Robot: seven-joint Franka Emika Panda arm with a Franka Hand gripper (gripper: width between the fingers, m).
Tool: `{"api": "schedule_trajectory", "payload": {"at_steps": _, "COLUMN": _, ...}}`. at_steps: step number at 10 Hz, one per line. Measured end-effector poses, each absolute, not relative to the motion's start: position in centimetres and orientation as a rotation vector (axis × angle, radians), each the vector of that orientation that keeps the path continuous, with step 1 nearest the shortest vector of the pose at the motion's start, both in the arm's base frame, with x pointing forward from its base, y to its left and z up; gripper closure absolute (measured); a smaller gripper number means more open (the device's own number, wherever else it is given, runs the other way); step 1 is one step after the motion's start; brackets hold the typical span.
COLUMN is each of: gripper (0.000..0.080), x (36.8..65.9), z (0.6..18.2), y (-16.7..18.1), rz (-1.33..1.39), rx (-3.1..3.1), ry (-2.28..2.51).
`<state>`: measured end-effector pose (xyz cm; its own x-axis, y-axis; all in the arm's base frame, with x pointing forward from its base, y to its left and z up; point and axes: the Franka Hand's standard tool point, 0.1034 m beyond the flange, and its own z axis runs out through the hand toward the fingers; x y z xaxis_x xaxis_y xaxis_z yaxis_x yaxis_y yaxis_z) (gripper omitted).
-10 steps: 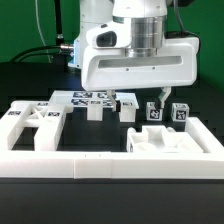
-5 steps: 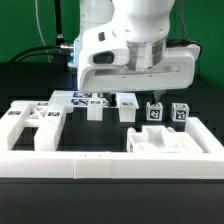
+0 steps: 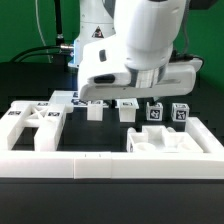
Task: Assemble chair
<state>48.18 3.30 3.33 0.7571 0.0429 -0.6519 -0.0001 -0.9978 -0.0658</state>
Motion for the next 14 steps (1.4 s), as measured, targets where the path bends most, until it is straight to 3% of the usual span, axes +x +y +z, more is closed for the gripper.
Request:
{"api": "schedule_trajectory", "payload": {"at_steps": 5, "gripper": 0.0151, "x": 47.4, "z": 3.1, "y": 2.9, "rz": 1.131, "rx": -2.874, "ry": -0.003}}
{"api": "schedule_trajectory", "payload": {"at_steps": 9, "gripper": 0.0151, "x": 46.5, "z": 3.0, "y": 3.1, "rz": 1.491, "rx": -2.696, "ry": -0.026}}
{"api": "schedule_trajectory", "payload": {"at_steps": 14, "gripper": 0.0151, "x": 46.0, "z": 1.8, "y": 3.6, "rz": 1.479, "rx": -2.709, "ry": -0.036}}
